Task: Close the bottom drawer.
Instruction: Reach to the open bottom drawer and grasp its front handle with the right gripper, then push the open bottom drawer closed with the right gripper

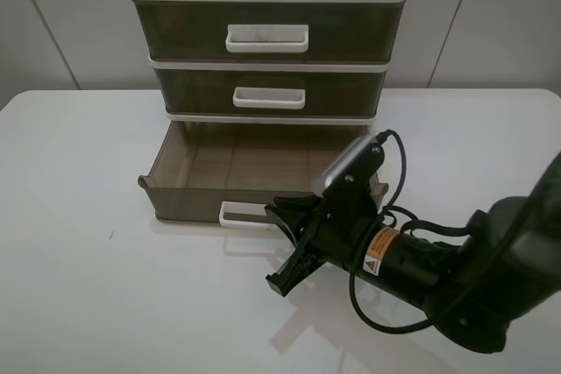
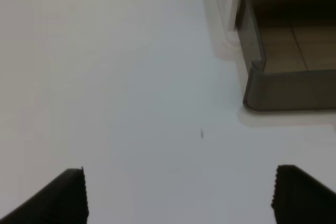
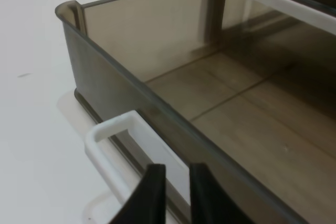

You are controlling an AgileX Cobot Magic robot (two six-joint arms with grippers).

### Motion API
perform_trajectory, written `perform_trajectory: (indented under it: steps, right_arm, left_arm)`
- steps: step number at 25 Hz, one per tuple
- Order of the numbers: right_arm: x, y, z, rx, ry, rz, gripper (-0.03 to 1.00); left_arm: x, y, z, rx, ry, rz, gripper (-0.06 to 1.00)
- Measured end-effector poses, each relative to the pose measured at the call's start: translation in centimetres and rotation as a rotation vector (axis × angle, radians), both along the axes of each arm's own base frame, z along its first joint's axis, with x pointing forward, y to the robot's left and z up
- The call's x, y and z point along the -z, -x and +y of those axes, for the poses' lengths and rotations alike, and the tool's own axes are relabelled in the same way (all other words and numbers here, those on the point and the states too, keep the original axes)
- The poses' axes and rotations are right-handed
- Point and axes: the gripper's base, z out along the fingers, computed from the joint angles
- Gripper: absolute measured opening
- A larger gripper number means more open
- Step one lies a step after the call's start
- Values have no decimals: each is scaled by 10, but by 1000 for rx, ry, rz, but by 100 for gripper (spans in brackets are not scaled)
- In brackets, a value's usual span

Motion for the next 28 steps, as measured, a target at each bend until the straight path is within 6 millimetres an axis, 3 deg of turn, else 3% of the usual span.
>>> perform_trajectory:
  steps: [12, 28]
  right_arm:
    - [11, -7, -2, 76, 18, 15, 2]
    - [5, -40, 14, 266, -37, 5, 2]
  left_arm:
    - [0, 0, 0, 0, 0, 0, 72]
    - [0, 0, 0, 0, 0, 0, 72]
